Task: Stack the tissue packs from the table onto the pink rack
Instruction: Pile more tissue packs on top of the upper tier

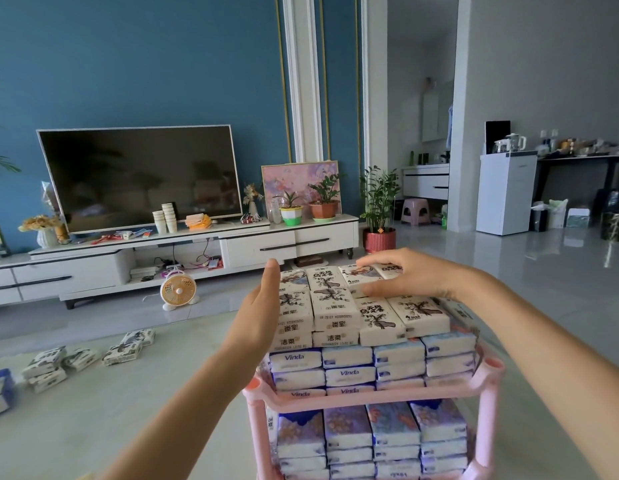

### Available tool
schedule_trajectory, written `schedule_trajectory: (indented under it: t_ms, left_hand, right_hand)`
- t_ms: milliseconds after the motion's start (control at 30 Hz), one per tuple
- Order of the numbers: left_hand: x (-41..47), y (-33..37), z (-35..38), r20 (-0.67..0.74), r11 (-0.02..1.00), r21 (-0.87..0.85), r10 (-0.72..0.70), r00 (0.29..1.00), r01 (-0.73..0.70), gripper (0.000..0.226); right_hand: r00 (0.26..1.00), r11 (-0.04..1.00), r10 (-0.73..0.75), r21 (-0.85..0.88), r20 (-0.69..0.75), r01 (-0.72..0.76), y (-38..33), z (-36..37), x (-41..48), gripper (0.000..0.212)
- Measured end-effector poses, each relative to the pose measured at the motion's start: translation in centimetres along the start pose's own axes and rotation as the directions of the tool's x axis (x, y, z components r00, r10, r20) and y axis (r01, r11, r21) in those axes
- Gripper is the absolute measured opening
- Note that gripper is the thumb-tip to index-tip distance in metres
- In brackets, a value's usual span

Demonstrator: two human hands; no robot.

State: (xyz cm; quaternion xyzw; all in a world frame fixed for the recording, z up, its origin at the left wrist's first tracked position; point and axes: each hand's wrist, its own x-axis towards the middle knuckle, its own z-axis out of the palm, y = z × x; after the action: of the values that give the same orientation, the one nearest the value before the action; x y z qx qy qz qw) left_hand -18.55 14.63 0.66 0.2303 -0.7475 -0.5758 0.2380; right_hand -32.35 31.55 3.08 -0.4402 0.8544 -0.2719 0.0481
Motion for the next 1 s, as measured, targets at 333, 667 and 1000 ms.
schedule_trajectory:
  t_ms: [333, 667, 1000]
  left_hand:
    - [-0.9, -0.7, -0.3, 0.066, 0.998, 0.05, 0.035, 0.997, -0.039, 0.071]
    - [-0.5, -1.1, -0.4, 0.053, 0.999, 0.024, 0.029, 0.998, -0.03, 0.075]
    - [-0.7, -1.0, -0.4, 0.048, 0.999, 0.034, 0.036, 0.998, -0.038, 0.071]
  right_hand:
    - [0.999, 1.0, -0.026, -0.003, -0.035, 0.026, -0.2, -0.1, -0.2, 0.055]
    - [0.988, 0.918, 0.072, 0.378, 0.138, -0.12, 1.3, -1.9, -1.0, 0.089]
    - [0.984, 0.928, 0.113, 0.339, 0.134, -0.153, 2.0, -2.3, -0.6, 0.072]
